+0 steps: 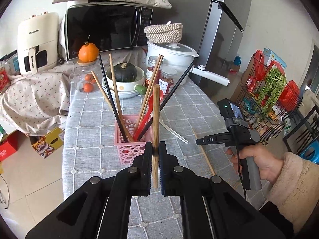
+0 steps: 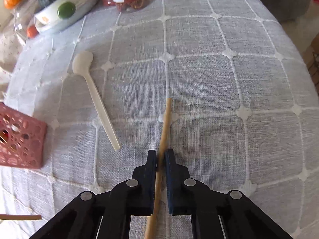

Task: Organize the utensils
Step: 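Carry the wooden chopsticks over the pink basket with both tools and drop them in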

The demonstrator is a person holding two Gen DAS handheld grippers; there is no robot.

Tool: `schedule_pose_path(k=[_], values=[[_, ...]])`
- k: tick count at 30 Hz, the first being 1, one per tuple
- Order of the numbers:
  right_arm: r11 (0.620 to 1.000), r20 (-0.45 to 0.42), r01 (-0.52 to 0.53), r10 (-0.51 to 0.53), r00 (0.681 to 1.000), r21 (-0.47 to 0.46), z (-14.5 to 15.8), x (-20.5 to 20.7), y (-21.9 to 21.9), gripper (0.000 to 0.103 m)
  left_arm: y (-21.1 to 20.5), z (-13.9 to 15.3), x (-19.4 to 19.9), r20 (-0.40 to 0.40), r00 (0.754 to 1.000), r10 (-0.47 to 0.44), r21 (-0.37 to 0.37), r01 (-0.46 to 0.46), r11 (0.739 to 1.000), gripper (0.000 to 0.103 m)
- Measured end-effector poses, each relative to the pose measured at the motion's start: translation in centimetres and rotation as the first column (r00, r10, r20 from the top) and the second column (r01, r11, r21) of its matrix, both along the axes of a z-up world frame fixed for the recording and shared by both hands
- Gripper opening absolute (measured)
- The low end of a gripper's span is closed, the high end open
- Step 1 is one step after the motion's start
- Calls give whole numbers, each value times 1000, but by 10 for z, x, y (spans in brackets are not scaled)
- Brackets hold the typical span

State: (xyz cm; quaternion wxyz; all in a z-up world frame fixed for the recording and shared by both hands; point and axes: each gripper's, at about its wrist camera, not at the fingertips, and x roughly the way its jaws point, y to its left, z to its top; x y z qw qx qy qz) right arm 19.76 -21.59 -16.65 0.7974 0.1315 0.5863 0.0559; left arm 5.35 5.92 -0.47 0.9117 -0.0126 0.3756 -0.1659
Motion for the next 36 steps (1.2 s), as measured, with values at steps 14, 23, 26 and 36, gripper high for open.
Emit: schedule_pose_path(k=[14, 23, 26, 36], values=[[994, 405, -26, -17, 914, 102, 121, -61, -22, 5, 21, 48, -16, 183, 978, 97, -97, -80, 992, 6], [998, 613, -67, 51, 788, 4, 175, -95, -2, 5, 38, 71, -23, 323, 923, 211, -185, -157, 970, 6], [997, 654, -76, 60, 755, -4, 186, -101, 3, 5, 40, 70, -18, 329, 915, 233, -190, -177, 966, 6], [994, 661, -110, 78, 746, 6, 186, -98, 18, 5, 36, 42, 25, 217, 945, 246, -183, -208, 961, 6]])
